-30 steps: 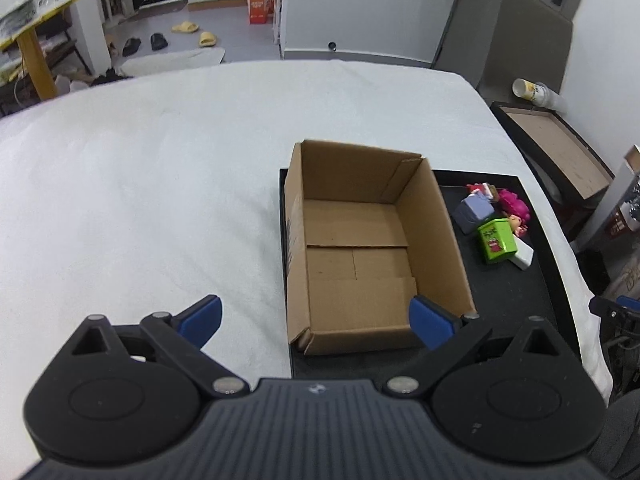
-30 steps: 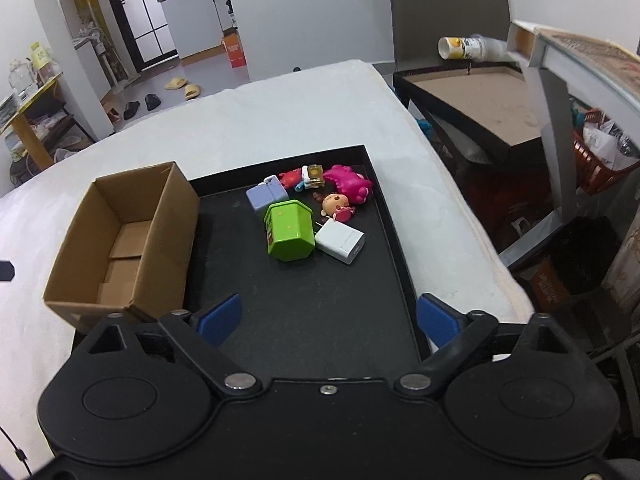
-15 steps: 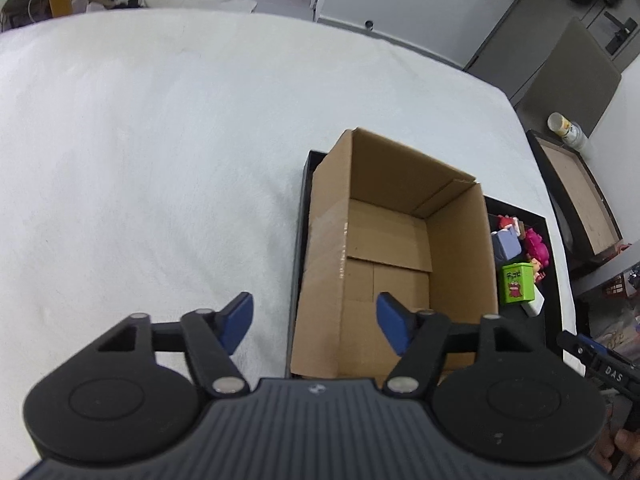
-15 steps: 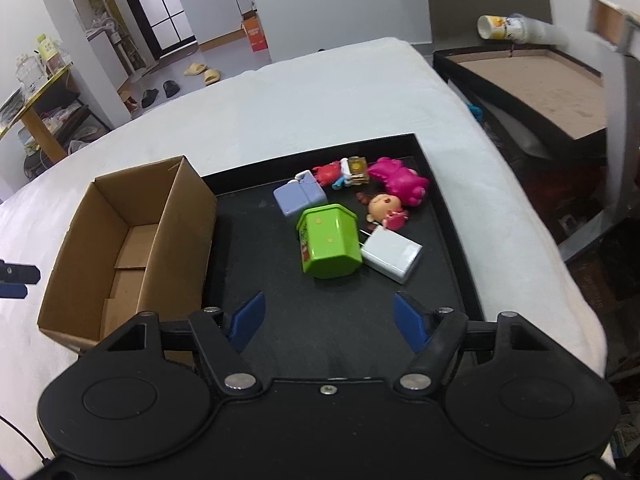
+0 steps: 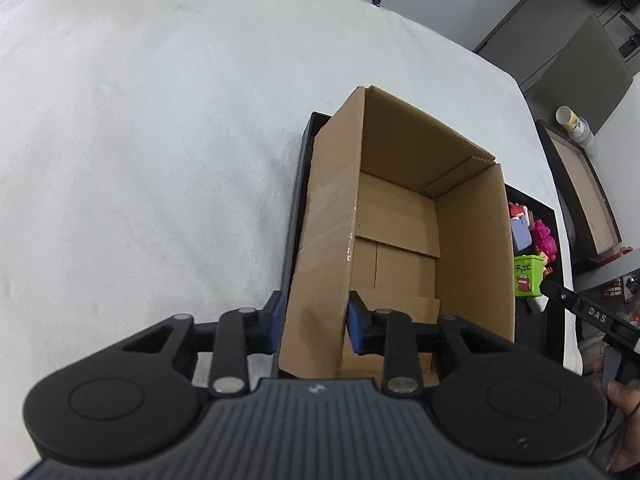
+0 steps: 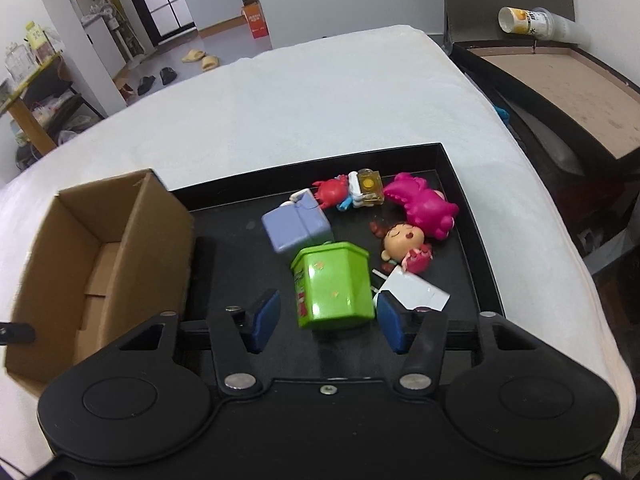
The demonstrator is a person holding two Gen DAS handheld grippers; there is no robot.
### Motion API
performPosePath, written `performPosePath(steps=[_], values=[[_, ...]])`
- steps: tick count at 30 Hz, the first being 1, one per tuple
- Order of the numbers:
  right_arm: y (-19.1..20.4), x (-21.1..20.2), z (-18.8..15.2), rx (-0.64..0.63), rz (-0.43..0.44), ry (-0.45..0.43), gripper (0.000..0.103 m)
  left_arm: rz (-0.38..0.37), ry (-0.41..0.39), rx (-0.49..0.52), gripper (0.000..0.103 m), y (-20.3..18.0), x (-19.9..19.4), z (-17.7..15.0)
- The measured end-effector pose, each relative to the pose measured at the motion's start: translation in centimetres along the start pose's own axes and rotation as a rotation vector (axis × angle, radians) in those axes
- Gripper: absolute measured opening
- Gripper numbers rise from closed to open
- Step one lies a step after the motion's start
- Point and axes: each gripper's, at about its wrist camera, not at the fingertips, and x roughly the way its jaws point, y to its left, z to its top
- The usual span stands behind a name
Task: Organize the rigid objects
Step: 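Grasp the green cube box with the right gripper while the left clamps the box wall, then lift the green cube box with the right gripper and lower it into the cardboard box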
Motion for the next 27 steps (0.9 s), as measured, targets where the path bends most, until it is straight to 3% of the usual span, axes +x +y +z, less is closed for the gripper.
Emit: performPosePath(steps=[7,17,27], values=[[-0.9,2.6,0.0,0.017,0.017,0.039,0.046,0.000,-0.038,0.004,0.023,-0.2,0.3,-1.0],[-0.8,3.8,0.7,-0.009,0.041,0.057,0.051,0.045,-0.062,-0.006,0.022,-0.7,1.4,-2.1],[0.2,4.6,0.6,-0.004,0.053,0.078,0.049,0.081,-0.092,0.025,0.020,-1.2,1.5,-2.5]])
